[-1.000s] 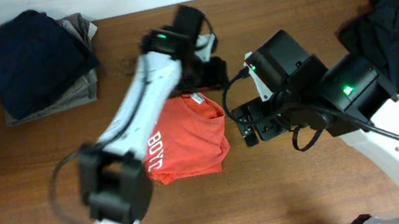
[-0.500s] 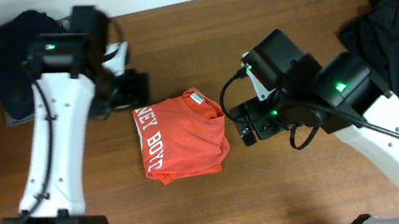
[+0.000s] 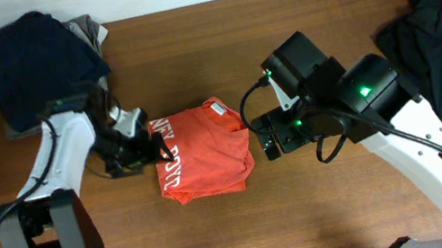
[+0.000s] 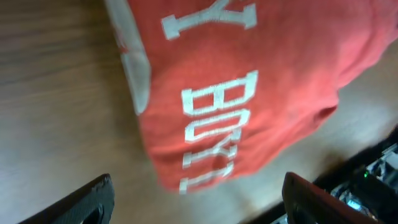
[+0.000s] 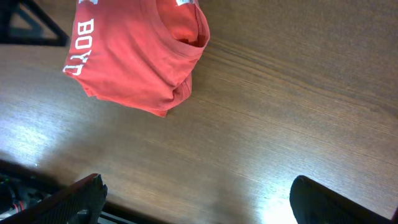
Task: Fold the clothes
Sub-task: 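Grasp the folded orange shirt's left edge with the left gripper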
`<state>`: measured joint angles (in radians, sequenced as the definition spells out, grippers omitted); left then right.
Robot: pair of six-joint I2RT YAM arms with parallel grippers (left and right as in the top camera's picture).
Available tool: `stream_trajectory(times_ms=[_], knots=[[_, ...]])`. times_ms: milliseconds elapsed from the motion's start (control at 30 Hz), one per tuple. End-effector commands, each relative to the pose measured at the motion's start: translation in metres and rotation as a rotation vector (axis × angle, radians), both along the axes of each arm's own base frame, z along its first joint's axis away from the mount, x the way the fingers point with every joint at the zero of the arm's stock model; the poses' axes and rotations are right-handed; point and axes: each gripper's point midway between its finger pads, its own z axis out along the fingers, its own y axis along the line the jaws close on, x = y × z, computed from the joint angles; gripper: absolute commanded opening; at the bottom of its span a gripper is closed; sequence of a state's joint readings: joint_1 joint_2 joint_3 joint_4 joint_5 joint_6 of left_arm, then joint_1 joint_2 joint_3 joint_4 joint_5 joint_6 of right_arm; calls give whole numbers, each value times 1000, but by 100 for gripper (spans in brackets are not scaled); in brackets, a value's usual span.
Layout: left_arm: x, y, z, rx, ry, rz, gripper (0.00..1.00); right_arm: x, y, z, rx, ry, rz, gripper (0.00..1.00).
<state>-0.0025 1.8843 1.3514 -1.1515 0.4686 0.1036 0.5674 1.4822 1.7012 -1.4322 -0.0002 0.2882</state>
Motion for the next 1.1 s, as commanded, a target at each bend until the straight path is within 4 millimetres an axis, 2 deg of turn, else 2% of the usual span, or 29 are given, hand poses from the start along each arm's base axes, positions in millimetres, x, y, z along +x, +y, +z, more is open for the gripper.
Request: stream_trajectory(times_ms=[0, 167, 233, 333, 533, 733, 867, 967, 1000, 1067], knots=[[-6, -10, -16, -82, -26, -28, 86, 1, 2, -3, -6, 7, -4, 99], [-9, -9, -41, -81, -62, -23, 87, 1, 2, -5, -9, 12, -4, 99], [-9, -9, -48, -81, -80, -23, 94, 1, 2, -5, -9, 12, -4, 99], [-8, -9, -59, -79, -106, -10, 98, 1, 2, -5, -9, 12, -4, 99], [3, -14, -61, -110, -170, -11, 99, 1, 2, -5, -9, 11, -4, 99], [6, -33, -53, -228, -183, -15, 98, 2, 3, -5, -7, 8, -4, 99], [4, -41, -64, -229, -138, 5, 98, 3, 3, -5, -6, 8, -4, 99], [4, -56, -73, -290, -115, 2, 96, 2, 3, -5, -6, 8, -4, 99], [4, -60, -76, -307, -109, 2, 93, 3, 3, -5, -6, 8, -4, 99], [4, -65, -83, -322, -93, 6, 77, 3, 3, -5, -6, 8, -4, 99]])
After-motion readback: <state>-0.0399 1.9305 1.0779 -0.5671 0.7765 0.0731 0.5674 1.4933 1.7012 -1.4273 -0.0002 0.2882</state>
